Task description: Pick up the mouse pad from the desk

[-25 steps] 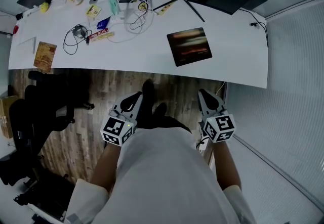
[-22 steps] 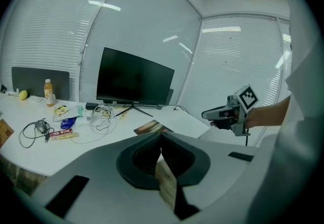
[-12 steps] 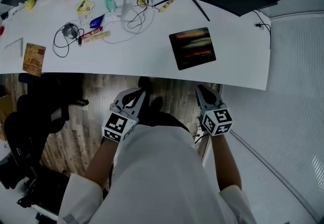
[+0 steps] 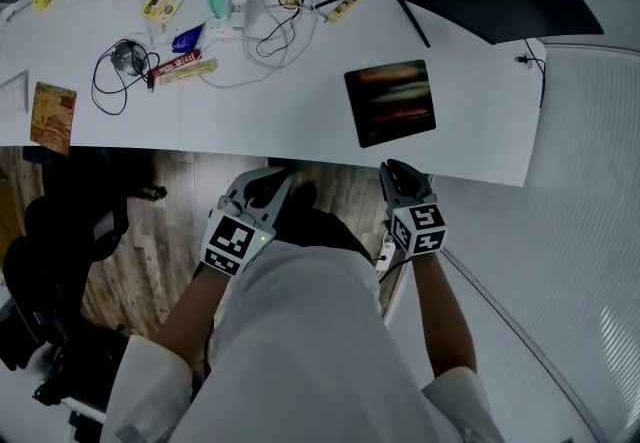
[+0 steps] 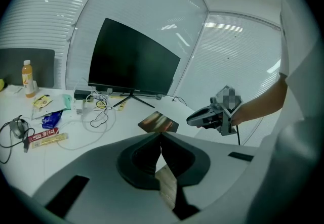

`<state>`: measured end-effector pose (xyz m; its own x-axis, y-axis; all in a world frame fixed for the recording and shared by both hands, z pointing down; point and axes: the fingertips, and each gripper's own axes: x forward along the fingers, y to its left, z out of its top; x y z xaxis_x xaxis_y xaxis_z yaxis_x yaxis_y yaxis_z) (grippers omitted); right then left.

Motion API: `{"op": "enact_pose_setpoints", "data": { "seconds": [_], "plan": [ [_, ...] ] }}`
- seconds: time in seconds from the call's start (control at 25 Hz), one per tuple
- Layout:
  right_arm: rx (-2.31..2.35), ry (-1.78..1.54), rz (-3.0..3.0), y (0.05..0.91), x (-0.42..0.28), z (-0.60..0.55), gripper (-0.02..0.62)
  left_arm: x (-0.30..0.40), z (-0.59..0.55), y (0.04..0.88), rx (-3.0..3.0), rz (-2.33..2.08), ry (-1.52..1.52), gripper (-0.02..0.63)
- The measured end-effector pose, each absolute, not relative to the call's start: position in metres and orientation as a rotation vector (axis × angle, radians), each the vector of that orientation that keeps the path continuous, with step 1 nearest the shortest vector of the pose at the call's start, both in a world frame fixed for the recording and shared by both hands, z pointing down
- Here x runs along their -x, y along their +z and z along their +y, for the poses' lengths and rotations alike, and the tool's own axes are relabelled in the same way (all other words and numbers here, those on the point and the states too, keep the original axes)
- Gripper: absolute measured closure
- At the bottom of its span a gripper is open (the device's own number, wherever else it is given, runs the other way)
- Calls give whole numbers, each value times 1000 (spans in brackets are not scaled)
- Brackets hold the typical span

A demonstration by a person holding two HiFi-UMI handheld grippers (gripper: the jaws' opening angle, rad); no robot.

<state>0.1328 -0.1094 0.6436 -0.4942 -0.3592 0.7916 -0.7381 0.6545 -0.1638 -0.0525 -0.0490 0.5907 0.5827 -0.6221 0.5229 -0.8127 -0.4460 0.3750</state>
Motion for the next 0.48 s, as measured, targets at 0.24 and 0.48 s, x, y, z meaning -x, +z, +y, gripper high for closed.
{"op": "enact_pose_setpoints", "data": {
  "seconds": [0.24, 0.48],
  "plan": [
    [-850, 705, -2030, 679, -127, -116, 521, 68, -64, 605, -2213, -1108, 435, 588],
    [-818, 658, -1962, 705, -127, -123, 471, 78, -74, 616, -2182, -1098, 416, 588]
  ]
}}
